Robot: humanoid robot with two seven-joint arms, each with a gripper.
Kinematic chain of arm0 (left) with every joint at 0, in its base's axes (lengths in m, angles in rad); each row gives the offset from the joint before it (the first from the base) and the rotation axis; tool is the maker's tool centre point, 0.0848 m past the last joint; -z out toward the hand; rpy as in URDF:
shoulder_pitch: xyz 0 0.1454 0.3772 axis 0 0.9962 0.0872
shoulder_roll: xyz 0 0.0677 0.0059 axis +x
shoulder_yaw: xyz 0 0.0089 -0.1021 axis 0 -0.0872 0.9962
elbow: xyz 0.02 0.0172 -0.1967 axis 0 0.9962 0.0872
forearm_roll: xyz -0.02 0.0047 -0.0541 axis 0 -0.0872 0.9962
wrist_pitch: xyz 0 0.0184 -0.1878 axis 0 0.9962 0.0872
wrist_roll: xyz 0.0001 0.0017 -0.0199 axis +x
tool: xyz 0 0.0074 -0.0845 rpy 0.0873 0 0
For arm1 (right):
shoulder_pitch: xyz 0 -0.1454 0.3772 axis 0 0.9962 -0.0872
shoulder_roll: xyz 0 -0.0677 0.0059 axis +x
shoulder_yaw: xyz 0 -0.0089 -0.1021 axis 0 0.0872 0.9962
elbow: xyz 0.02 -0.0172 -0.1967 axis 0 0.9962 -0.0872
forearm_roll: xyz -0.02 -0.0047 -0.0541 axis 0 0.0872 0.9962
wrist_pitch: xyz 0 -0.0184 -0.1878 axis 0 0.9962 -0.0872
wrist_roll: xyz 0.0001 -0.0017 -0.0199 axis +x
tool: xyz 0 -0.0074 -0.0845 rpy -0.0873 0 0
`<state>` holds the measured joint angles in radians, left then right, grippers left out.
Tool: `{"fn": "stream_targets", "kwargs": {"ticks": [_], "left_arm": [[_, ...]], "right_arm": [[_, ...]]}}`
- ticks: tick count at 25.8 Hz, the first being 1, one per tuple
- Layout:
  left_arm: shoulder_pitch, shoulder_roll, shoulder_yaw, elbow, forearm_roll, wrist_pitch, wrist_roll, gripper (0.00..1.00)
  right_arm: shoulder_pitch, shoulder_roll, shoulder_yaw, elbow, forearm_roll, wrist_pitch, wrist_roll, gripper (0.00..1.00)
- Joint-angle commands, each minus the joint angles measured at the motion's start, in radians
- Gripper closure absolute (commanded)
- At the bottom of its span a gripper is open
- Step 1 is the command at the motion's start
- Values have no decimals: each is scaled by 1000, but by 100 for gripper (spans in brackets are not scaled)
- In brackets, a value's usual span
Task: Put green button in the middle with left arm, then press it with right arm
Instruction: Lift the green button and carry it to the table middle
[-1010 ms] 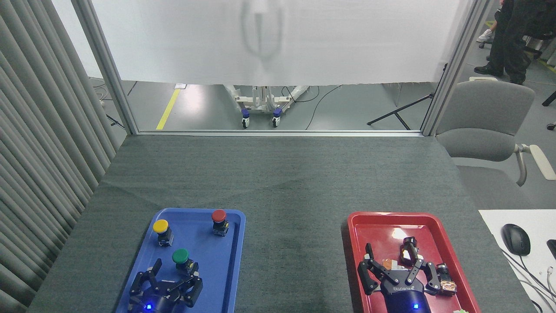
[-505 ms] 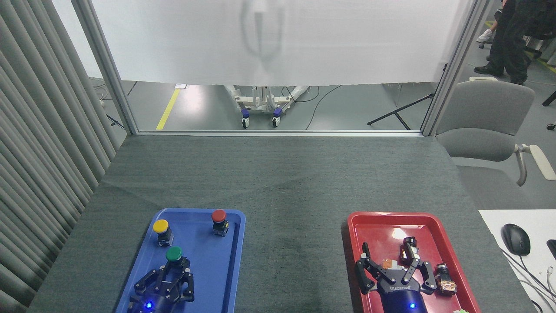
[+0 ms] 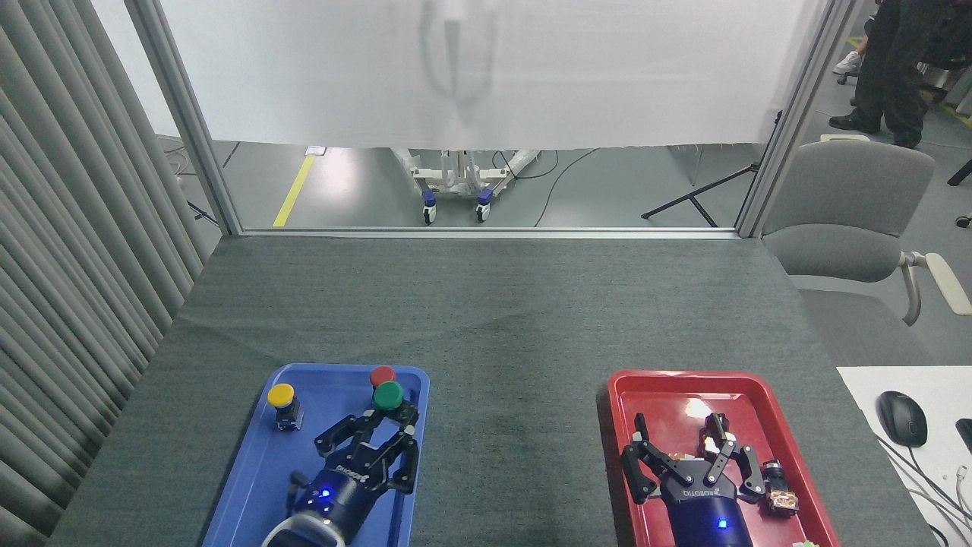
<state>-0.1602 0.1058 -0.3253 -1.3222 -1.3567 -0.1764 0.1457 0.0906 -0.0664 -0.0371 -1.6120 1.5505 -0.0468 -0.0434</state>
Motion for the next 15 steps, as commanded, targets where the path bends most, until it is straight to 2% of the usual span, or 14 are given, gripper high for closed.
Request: {"fn": "stream_targets", "kwargs": {"ticks": [1,6,9,15], "left_arm": [[-88,-100,-77,130,-50,5,-8,100],[-160,-241,-89,382,-214,18,-9,100],[-167,-241,-120,414,-211,58,-9,100],[-162,-241,-127,425,-208,61,-11,100]], "right_arm": [[0,-6,-3,3,0,4,0,0],[1,-6,-6,4,-1,4,0,0],[4,-3,-7,4,-1,4,2,0],[6,0,-4,4,-1,4,0,1]]}}
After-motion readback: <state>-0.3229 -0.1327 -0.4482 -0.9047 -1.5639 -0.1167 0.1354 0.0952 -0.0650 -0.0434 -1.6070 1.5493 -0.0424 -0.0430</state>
